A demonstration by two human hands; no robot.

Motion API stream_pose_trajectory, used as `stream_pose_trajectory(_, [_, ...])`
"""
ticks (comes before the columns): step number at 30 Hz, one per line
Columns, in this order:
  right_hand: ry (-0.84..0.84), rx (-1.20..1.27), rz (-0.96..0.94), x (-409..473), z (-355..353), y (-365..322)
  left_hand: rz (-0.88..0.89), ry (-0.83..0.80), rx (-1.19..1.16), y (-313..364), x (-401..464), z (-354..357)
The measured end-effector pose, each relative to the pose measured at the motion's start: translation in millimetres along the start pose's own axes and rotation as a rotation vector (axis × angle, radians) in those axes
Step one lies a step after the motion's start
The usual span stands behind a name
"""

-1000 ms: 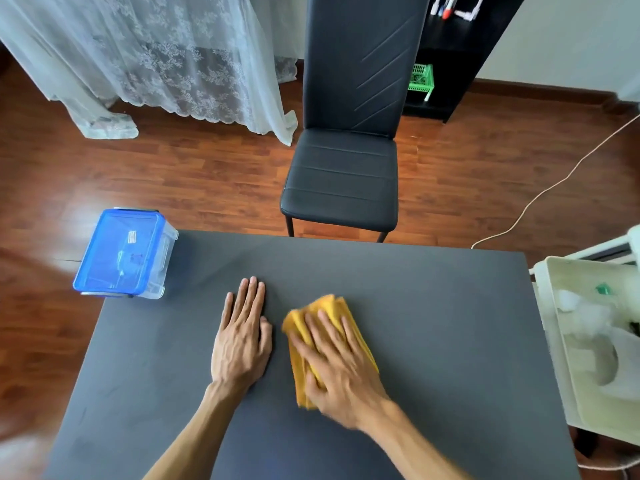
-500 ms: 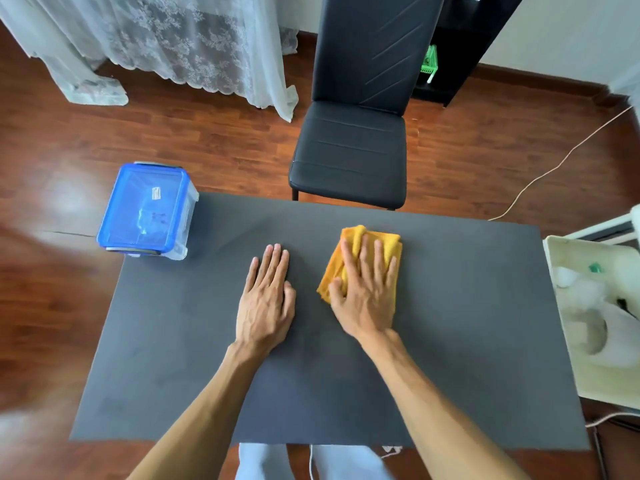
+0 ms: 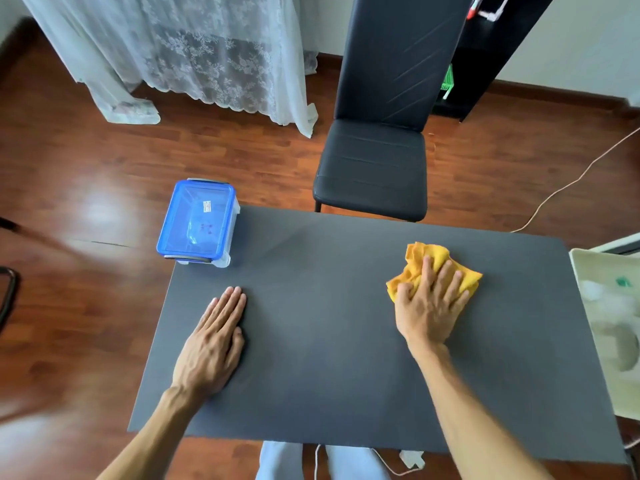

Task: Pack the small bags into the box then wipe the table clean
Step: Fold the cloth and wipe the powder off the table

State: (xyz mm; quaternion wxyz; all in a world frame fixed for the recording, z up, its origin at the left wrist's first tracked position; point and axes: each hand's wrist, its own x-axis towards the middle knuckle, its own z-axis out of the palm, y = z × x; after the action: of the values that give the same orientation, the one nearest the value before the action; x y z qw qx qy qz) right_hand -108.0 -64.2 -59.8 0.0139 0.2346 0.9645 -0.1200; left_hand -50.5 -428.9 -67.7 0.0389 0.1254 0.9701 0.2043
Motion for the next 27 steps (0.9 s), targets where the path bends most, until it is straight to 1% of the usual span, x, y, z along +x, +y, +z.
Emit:
stream_pose_trajectory(1, [-0.015,-0.013,-0.037,2,6,-34,0.004,-0.001,0.000,0,0,1])
stream_pose_trajectory(2, [-0.032,-0.023,-0.147,-3,15,-63,0.009,0.000,0.000,0,-1,1])
stream_pose_trajectory(4, [-0.026,-0.033,-0.443,-38,34,-102,0.012,0.010,-0.007,-3,-3,1])
stream_pose_trajectory(5, [-0.046,-0.016,-0.581,-66,42,-109,0.006,0.016,-0.010,-4,-3,0])
stream_pose_trajectory(7, [-0.152,-0.007,-0.811,-126,48,-93,-0.005,0.023,-0.019,-4,-4,-1])
stream_pose_trajectory(9, [-0.235,-0.040,-0.957,-156,42,-41,-0.009,0.038,-0.025,-1,-5,-1])
stream_pose_trajectory(10, [-0.266,-0.049,-0.973,-154,35,-12,-0.010,0.041,-0.026,-1,-4,-2])
stream_pose_trajectory(11, [-0.260,-0.068,-0.941,-142,26,12,-0.009,0.037,-0.026,0,-3,-3])
stream_pose_trajectory(12, [-0.233,-0.084,-0.859,-122,18,30,-0.006,0.032,-0.022,1,-2,-3])
stream_pose_trajectory(13, [-0.205,-0.090,-0.736,-97,11,37,-0.003,0.030,-0.017,2,-1,-3])
stream_pose_trajectory(14, [-0.165,-0.091,-0.590,-68,9,34,-0.001,0.028,-0.014,2,0,-2])
stream_pose_trajectory(16, [-0.076,-0.088,-0.324,-14,11,-4,0.001,0.024,-0.019,3,2,-2])
stream_pose_trajectory(17, [-0.048,-0.085,-0.248,5,14,-32,-0.001,0.023,-0.022,2,2,-2])
stream_pose_trajectory(18, [-0.044,-0.082,-0.219,18,19,-61,-0.003,0.021,-0.024,1,2,-2])
stream_pose_trajectory(20, [-0.053,-0.069,-0.283,24,30,-114,-0.001,0.015,-0.026,-1,2,-1])
stream_pose_trajectory(23, [-0.091,-0.016,-0.575,-19,47,-159,-0.009,0.015,-0.035,-3,2,-1])
stream_pose_trajectory(25, [-0.197,0.015,-0.799,-67,49,-154,-0.019,0.012,-0.048,-3,2,-1])
stream_pose_trajectory(27, [-0.310,0.046,-0.967,-94,42,-118,-0.017,0.010,-0.056,-4,1,-1])
